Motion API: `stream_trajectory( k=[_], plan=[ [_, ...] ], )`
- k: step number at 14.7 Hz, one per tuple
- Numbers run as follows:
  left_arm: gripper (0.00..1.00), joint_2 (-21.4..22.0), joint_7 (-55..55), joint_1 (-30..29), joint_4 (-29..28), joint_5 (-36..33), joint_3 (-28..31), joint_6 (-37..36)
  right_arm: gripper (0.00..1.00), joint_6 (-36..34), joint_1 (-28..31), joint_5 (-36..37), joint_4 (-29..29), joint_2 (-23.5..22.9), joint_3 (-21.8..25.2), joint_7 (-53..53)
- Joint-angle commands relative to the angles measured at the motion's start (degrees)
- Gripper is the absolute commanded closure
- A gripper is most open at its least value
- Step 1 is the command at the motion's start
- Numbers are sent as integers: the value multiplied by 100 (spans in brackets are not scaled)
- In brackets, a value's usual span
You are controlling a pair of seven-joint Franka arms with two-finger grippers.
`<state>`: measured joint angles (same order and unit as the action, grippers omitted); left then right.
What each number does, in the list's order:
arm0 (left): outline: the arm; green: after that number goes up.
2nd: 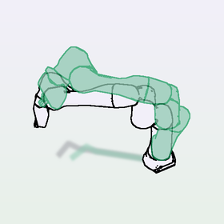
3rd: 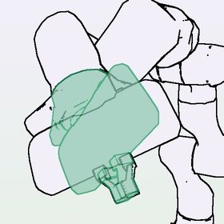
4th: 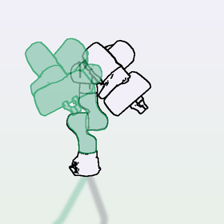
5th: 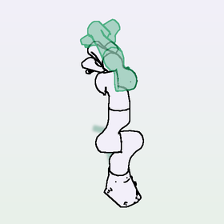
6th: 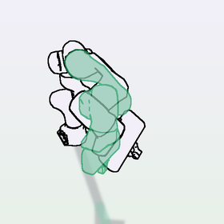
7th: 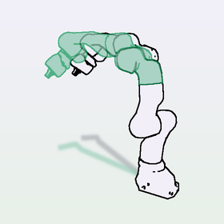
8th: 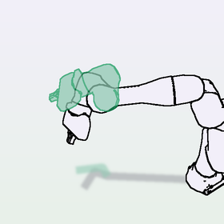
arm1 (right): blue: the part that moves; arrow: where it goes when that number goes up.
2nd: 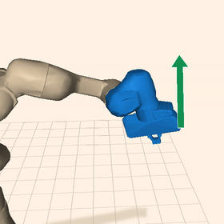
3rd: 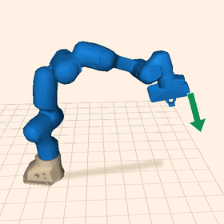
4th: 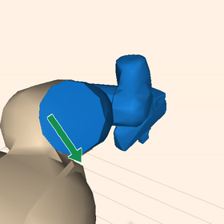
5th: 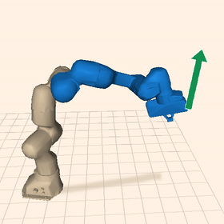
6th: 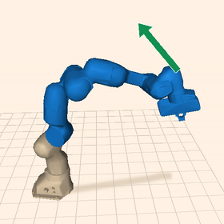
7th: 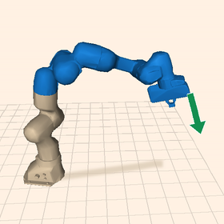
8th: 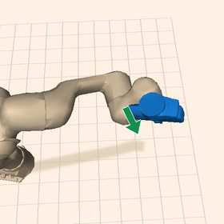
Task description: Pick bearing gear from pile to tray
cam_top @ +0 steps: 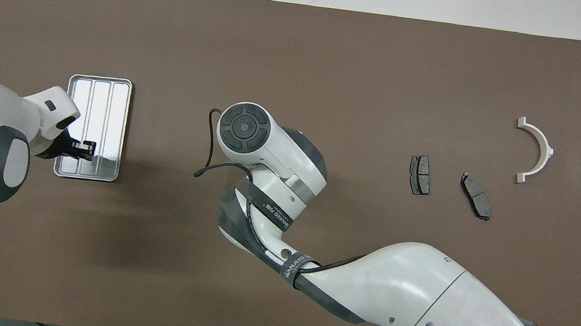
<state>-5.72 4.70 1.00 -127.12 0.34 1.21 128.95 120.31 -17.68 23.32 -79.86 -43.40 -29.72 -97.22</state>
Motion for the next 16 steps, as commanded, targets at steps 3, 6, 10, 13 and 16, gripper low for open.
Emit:
stream_trajectory(
  k=[3, 6, 10, 13, 16],
  plan=[
    [100, 88, 119, -65, -401, 89, -24, 543, 100, 492, 203, 243, -487, 139, -61, -34],
    [100, -17, 197, -65, -401, 81, -24, 587, 88, 467, 256, 252, -479, 139, -61, -25],
    [17, -44, 180, -56, -331, 81, -33, 561, 0, -243, 457, 208, -58, 218, -78, 115],
    [9, -175, 14, 40, 255, 107, -59, 150, 0, -552, 958, -132, 14, 594, -149, 755],
    [0, -464, -1431, 811, 1292, 116, -60, -440, 0, -1008, 1607, -898, 5, 1130, -140, 2246]
  ],
)
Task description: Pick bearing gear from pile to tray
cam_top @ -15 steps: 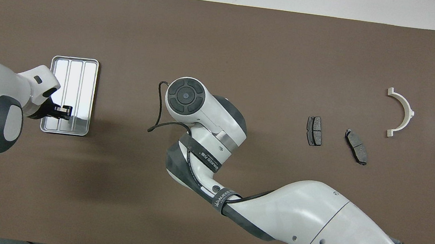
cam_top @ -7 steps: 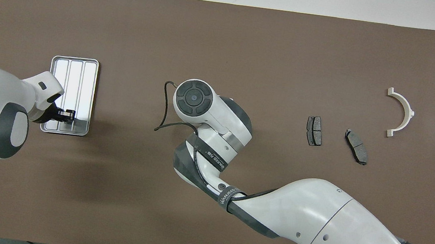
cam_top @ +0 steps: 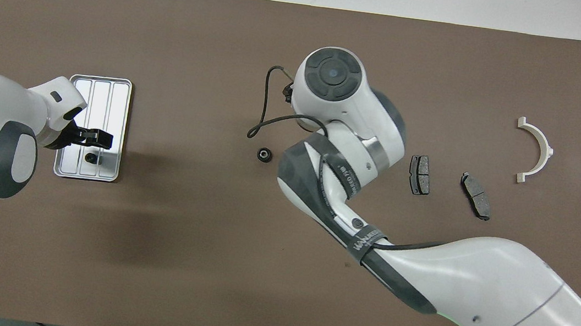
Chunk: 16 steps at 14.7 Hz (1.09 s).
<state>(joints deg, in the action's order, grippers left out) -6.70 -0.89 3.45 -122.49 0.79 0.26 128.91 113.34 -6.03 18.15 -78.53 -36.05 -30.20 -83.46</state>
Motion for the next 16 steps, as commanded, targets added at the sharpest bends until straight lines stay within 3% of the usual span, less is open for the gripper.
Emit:
stream_trajectory(
  k=[1, 3, 6, 7, 11, 13, 16],
  plan=[
    [0, -419, -1461, 899, 1023, 79, 44, -481, 0, -591, 697, -426, -119, 519, -92, 1536],
    [0, -681, -2561, 1489, 1549, 70, 44, -559, 0, -908, 1215, -462, -128, 721, -92, 3090],
    [0, -1848, -3808, 2507, 3323, 10, 62, -1683, 0, -1129, 1945, -479, -128, 836, -92, 5044],
    [0, -2026, -4197, 2763, 3433, -8, 62, -1650, 0, -1173, 2113, -479, -136, 862, -92, 5511],
    [0, -2002, -4797, 3249, 2759, -17, 53, -678, 0, -1270, 2667, -471, -180, 880, -83, 6770],
    [0, -1862, -4842, 3249, 2153, -26, 53, -79, 0, -1261, 2756, -427, -180, 898, -66, 6869],
    [0, -1782, -4798, 3205, 1896, -26, 62, 63, 0, -1217, 2782, -418, -207, 915, -65, 6860]
  ],
)
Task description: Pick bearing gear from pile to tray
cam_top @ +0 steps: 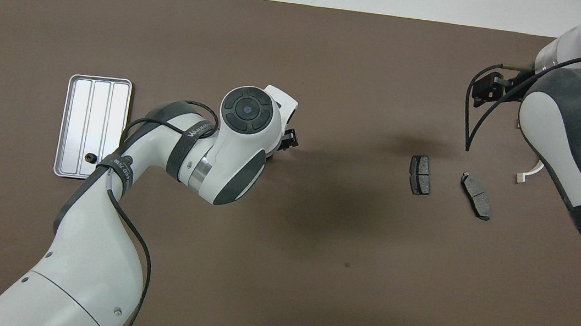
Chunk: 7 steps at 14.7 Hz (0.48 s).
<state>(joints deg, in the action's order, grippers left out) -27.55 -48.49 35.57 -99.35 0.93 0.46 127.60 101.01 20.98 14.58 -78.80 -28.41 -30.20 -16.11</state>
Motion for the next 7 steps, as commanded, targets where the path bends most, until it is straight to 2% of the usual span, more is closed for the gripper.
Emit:
stream_trajectory(
  k=[1, 5, 6, 7],
  plan=[
    [0, 311, -38, -6, -479, -40, 42, 265, 0, -11, 90, -60, -188, 152, -74, 152],
    [0, 329, -55, 11, -515, -40, 33, 318, 0, -11, 152, -69, -188, 187, -74, 179],
    [2, 329, -64, 20, -541, -40, 33, 327, 0, -11, 117, -86, -197, 230, -39, 179],
    [10, 346, -73, 29, -602, -40, 42, 344, 0, -20, 73, -104, -249, 379, 31, 179]
  ],
)
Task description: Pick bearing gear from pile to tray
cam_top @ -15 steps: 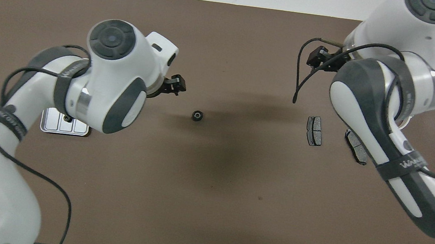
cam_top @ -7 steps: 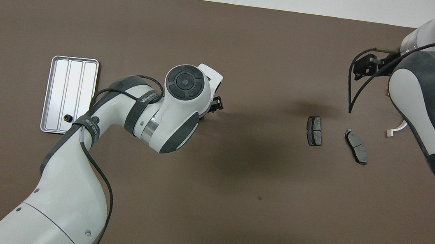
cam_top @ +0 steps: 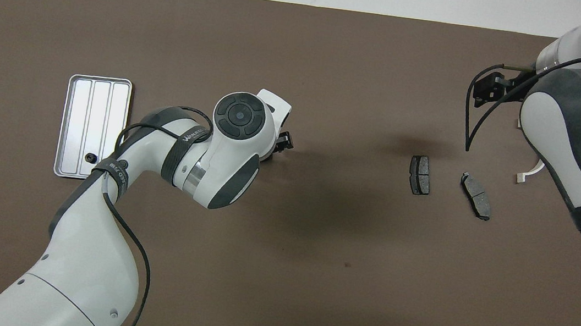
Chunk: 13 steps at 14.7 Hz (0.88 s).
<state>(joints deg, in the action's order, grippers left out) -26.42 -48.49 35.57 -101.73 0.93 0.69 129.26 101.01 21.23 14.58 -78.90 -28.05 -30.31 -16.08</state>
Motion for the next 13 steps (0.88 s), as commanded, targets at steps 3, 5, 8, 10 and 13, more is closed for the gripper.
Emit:
stream_trajectory(
  k=[3, 5, 8, 10, 13],
  plan=[
    [26, 261, -117, 46, -435, -40, 10, 231, 0, 50, -985, -349, -644, 923, 1223, 184],
    [31, 261, -196, 46, -444, -40, 10, 275, 0, 77, -1410, -1042, -942, 1309, 1912, 638],
    [46, 269, -406, 90, -488, -40, 19, 284, 0, 182, -1420, -1141, -1522, 2047, 2037, 1072],
    [59, 296, -521, 116, -505, -40, 19, 284, 0, 147, -1437, -1150, -1891, 2557, 2064, 1072],
    [82, 287, -522, 12, -375, -49, 28, 162, 0, 51, -1604, -1168, -2278, 3146, 2081, 1063]
  ],
)
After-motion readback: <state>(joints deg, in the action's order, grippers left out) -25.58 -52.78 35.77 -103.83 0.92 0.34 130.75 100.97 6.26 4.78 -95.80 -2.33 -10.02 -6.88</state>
